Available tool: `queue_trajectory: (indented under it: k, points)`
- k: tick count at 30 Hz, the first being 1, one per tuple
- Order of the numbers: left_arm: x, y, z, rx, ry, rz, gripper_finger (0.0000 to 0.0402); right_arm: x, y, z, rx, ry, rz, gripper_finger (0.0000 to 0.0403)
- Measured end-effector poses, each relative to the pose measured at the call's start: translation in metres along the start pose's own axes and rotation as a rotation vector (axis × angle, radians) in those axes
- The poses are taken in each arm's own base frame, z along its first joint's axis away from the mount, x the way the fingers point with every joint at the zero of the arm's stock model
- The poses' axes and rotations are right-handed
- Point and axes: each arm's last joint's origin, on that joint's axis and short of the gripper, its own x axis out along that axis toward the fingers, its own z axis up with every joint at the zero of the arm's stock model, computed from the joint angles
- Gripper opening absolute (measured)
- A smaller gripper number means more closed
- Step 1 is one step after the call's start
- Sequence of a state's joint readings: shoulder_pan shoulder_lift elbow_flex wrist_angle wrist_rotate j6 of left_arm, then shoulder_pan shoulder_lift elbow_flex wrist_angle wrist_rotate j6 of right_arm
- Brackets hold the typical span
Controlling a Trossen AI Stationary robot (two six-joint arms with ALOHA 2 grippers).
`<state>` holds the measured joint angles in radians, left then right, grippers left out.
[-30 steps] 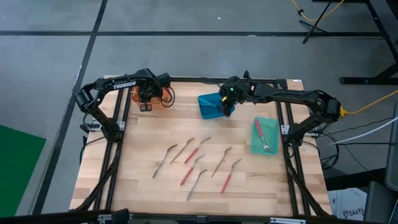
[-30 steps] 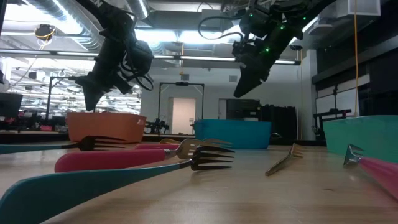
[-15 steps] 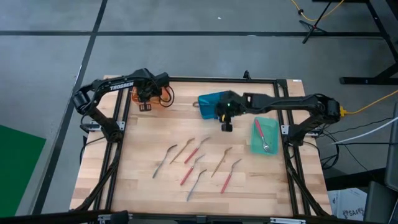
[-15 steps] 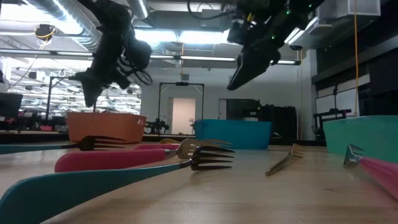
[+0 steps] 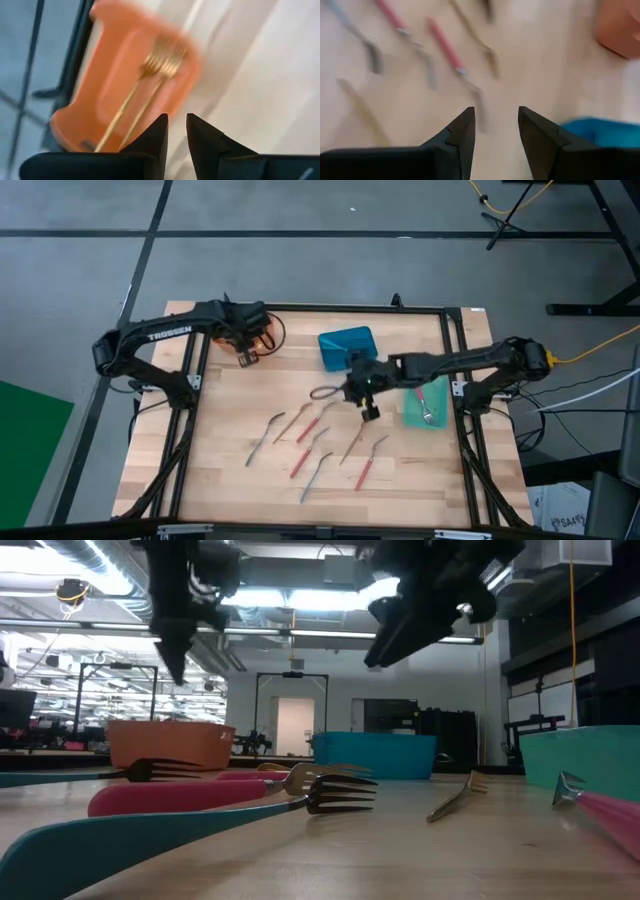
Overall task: Sort silverware by color (type)
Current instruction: Put the pink fork into the green bin
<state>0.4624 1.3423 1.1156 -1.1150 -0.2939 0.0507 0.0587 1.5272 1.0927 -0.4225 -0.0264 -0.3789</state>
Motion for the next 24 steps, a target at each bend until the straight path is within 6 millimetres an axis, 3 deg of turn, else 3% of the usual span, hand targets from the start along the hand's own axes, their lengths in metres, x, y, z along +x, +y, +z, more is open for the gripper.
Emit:
queue_trajectory:
  k: [6,12,24]
  points:
    - [-0.014,-0.042,0.008,0.002,-0.140,-0.081,0.0064,-0.001,0.048,0.015,-0.024,-0.038,0.142,0.0138]
    - [-0.032,-0.084,0.013,-0.003,-0.310,-0.166,0.0064,-0.007,0.092,0.017,-0.026,0.023,0.245,0.0138]
    - [-0.071,-0.146,0.012,0.050,-0.641,-0.304,0.0064,-0.014,0.138,0.010,0.031,0.105,0.332,0.0138]
